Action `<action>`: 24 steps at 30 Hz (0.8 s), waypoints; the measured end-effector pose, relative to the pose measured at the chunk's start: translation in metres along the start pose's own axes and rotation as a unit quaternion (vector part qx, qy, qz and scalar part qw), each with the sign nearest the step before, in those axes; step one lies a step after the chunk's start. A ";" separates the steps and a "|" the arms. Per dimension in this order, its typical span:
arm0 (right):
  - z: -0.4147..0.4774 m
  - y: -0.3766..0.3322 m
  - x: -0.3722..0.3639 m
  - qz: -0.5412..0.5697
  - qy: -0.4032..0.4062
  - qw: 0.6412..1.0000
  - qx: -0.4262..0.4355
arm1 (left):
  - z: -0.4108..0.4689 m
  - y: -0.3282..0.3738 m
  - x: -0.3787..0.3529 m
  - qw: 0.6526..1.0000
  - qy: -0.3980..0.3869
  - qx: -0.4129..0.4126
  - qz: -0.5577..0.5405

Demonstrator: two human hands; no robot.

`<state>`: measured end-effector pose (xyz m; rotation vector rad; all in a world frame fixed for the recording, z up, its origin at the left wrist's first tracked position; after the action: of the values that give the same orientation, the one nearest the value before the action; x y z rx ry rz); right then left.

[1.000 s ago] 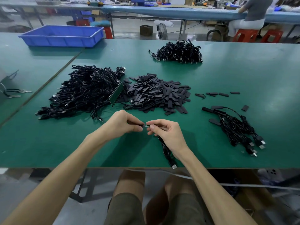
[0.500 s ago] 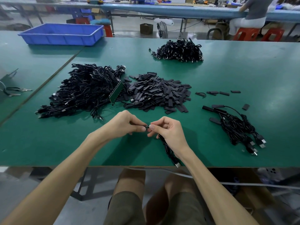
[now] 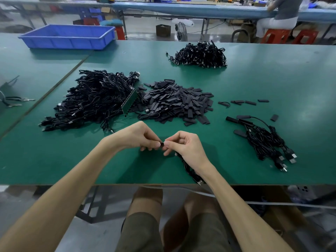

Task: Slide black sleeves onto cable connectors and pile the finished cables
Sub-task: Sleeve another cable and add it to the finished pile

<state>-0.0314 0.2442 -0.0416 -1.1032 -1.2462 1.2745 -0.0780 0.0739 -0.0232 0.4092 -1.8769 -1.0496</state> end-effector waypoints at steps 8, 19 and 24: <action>0.000 0.000 0.000 -0.010 -0.010 1.000 0.003 | -0.002 -0.005 -0.005 0.997 -0.002 0.017 -0.069; 0.001 0.001 -0.004 -0.010 -0.020 1.000 -0.001 | -0.007 -0.011 -0.004 0.985 -0.021 0.057 -0.163; 0.003 0.004 -0.004 -0.012 -0.020 1.000 -0.006 | -0.010 -0.015 0.003 0.981 0.012 0.050 -0.185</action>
<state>-0.0339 0.2406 -0.0459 -1.0728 -1.2949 1.2772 -0.0734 0.0583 -0.0315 0.8513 -1.8793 -1.1865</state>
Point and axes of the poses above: each hand's wrist, its own z-axis towards the middle knuckle, its own x-axis out of the back of the hand, y = z × x, the point moved 6 cm from there along z, towards the middle knuckle, and after that the axes turned 3 degrees about y, right-handed, at the moved point
